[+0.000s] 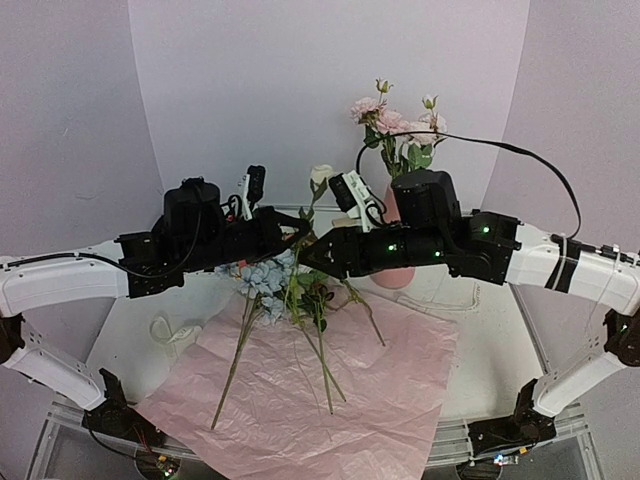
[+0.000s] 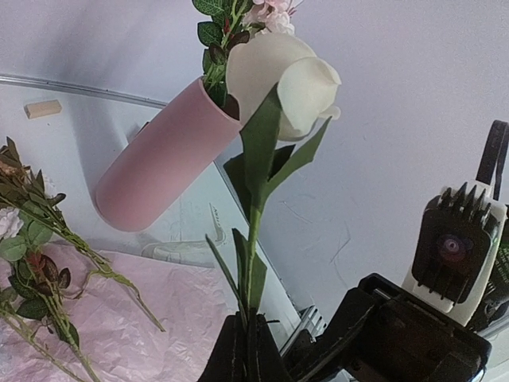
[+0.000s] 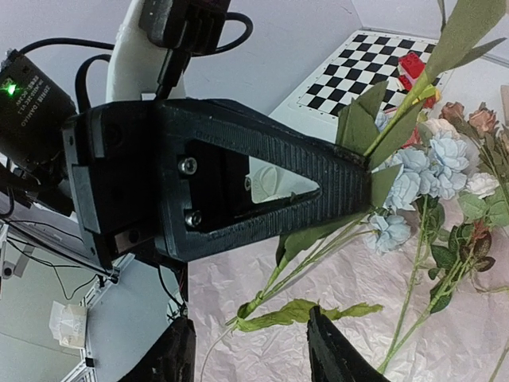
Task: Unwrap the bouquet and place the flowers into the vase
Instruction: Pick up the fake flower from the wrapping paper.
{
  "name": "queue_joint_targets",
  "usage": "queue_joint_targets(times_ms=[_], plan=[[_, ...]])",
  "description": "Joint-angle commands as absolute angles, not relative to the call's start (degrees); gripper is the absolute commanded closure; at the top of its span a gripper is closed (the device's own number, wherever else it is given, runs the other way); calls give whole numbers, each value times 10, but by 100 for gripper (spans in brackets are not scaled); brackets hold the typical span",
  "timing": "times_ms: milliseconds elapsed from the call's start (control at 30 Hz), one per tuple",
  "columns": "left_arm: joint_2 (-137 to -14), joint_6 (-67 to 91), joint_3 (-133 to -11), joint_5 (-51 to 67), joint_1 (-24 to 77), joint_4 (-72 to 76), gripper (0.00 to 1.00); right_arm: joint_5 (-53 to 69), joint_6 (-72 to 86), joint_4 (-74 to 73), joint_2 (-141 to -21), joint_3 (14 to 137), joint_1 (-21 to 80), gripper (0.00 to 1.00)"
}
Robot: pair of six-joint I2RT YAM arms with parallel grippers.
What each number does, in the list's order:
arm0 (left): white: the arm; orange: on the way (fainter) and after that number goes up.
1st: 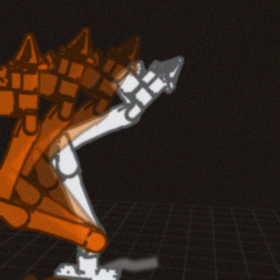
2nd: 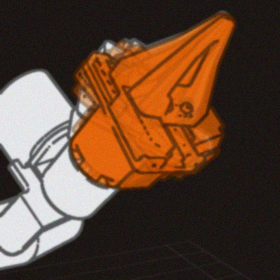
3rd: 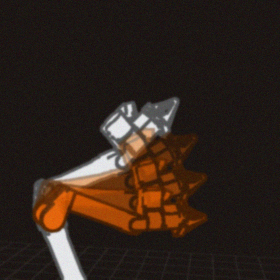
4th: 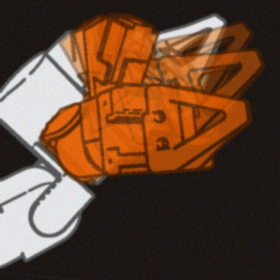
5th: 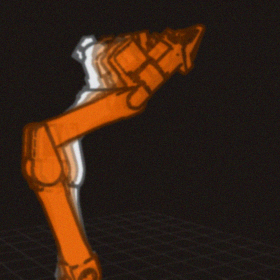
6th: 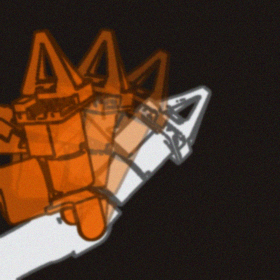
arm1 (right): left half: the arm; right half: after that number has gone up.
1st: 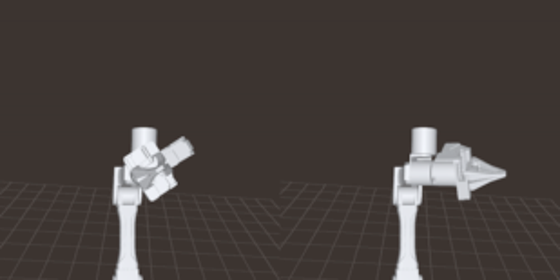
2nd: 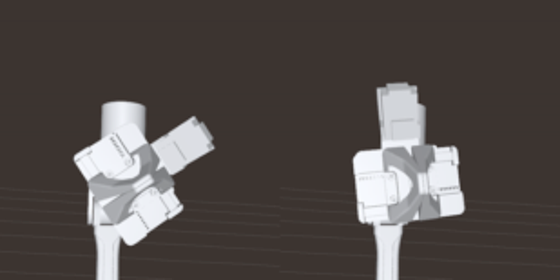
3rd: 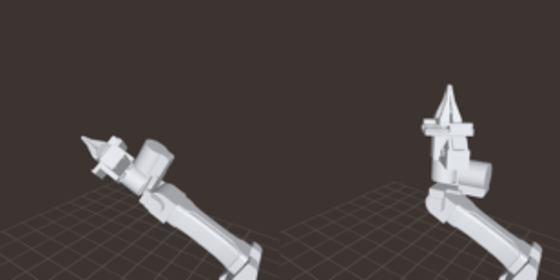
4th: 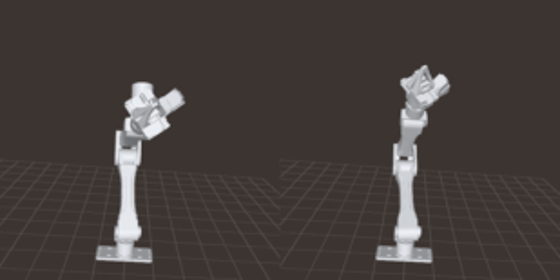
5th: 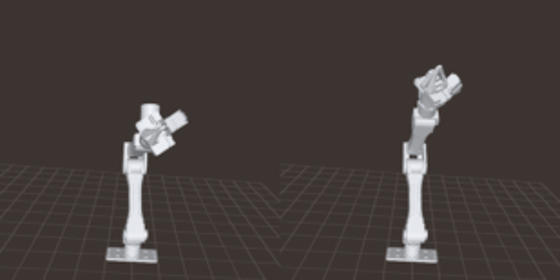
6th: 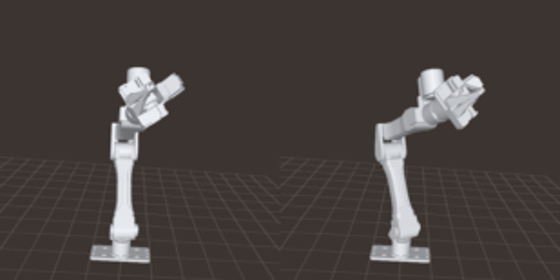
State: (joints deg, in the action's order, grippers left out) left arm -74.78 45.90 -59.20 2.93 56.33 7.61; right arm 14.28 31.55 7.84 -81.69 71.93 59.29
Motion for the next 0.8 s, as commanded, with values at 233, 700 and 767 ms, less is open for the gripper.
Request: queue_joint_targets(times_ms=[233, 700, 767], plan=[[-727, 471, -603, 41, 567, 149, 99, 149, 347, 135, -858, 764, 594, 59], [-701, 452, -582, 32, 567, 155, 46, 120, 330, 137, -864, 768, 584, 100], [-686, 447, -566, 21, 567, 155, 37, 100, 313, 125, -849, 758, 571, 100]])
